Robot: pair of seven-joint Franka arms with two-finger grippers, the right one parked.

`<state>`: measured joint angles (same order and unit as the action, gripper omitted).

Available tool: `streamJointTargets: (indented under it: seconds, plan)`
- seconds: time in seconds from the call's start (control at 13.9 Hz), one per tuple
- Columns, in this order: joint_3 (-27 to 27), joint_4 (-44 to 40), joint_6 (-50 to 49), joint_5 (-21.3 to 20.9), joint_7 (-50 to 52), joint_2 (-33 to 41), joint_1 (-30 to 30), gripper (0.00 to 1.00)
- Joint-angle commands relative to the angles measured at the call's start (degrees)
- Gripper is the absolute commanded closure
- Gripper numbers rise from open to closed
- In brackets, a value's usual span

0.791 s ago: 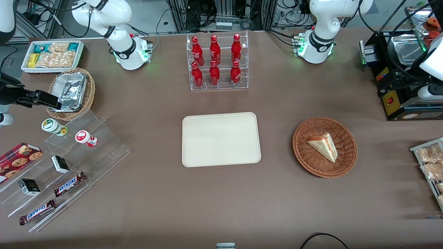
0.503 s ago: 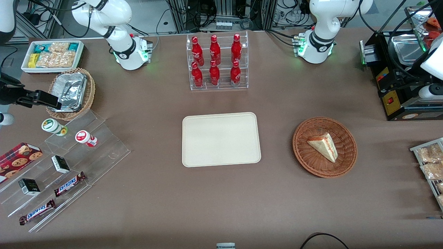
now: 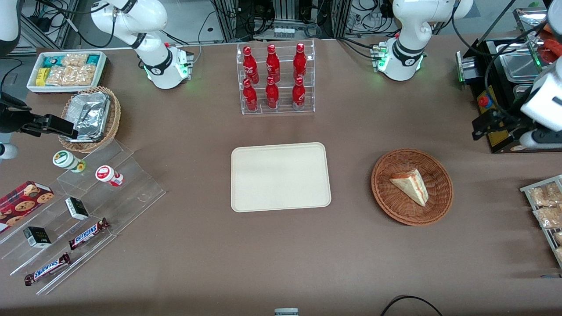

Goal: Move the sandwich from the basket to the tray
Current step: 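Move the left gripper over the sandwich in the wicker basket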

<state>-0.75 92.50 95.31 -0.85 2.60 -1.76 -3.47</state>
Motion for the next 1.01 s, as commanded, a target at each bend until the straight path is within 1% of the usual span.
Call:
streamJointTargets:
  seconds: [0.0, 0.29, 0.43, 0.58, 0.93]
  plan:
    - [0.48, 5.39, 5.4, 0.5, 2.93, 0.0, -0.66, 0.0]
    - [0.57, 14.44, 13.13, 0.41, 5.22, 1.84, -1.45, 0.0]
    - [0.57, 19.01, 15.95, 0.23, 8.28, 2.38, -1.45, 0.0]
    - [0.84, 23.41, 21.64, 0.15, 10.57, 2.9, -1.8, 0.0]
    - [1.72, 32.2, 34.04, 0.15, 23.92, 2.47, -1.98, 0.0]
